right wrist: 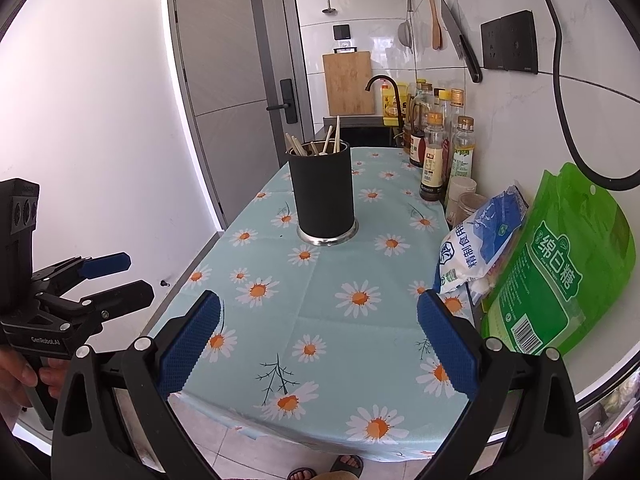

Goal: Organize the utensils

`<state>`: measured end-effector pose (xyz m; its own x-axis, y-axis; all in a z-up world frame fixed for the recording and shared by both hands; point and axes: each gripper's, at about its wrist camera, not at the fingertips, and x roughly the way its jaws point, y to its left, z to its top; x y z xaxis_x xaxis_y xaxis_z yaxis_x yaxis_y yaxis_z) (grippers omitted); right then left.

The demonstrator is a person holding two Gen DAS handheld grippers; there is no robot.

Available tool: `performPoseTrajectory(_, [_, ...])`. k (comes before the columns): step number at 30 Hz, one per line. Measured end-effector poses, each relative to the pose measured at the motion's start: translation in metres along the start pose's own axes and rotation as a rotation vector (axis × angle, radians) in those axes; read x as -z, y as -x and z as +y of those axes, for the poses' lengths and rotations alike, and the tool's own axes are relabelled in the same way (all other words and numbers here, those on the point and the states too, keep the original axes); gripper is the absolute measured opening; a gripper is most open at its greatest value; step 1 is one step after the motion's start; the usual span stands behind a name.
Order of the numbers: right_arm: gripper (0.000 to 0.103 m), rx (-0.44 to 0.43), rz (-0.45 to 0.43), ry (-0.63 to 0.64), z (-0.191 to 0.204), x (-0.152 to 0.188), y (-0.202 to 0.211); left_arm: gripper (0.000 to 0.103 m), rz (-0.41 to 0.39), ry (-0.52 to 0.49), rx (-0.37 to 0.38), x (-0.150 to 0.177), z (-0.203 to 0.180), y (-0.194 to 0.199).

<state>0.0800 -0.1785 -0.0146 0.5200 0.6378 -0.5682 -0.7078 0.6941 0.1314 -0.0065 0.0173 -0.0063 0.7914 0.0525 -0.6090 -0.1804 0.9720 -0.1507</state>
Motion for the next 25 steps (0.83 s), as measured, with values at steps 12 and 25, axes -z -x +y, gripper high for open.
performPoseTrajectory(12, [0.098,-0.001,0.008,0.007,0.0015,0.0014,0.0005,0.096,0.002,0.001,0.000,0.0017,-0.0026,0.0005])
performPoseTrajectory(25, [0.098,0.003,0.007,0.001,0.0013,0.0050,0.0045,0.096,0.007,0.001,-0.001,0.0020,-0.0044,0.0022])
